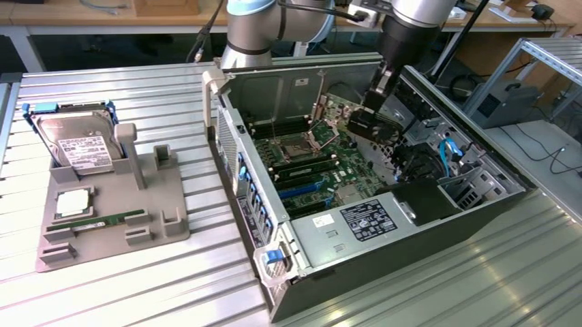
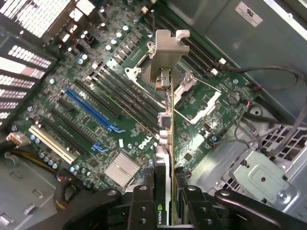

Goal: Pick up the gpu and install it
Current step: 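Insert the gpu into the slot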

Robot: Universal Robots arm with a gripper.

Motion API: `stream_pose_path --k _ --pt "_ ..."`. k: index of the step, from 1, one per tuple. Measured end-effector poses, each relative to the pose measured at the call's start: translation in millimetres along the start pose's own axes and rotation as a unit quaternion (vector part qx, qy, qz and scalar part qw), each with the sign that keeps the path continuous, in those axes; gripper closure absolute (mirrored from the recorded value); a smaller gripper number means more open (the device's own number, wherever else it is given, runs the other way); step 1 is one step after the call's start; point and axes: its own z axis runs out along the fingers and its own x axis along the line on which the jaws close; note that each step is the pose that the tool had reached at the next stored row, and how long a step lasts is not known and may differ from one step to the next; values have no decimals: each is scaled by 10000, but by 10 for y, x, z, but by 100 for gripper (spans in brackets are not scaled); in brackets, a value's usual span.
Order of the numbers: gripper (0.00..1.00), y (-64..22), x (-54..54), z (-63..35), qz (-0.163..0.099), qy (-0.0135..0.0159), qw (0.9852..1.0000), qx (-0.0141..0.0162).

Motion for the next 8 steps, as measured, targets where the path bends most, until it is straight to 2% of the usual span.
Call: stream_pose_path --k 2,3,5,8 --pt "73 0 0 4 -305 3 9995 -6" --pt "73 0 0 6 -501 5 9987 -9" --pt "73 0 0 10 -851 9 9964 -16" --pt "73 0 0 14 -1214 12 9926 -23"
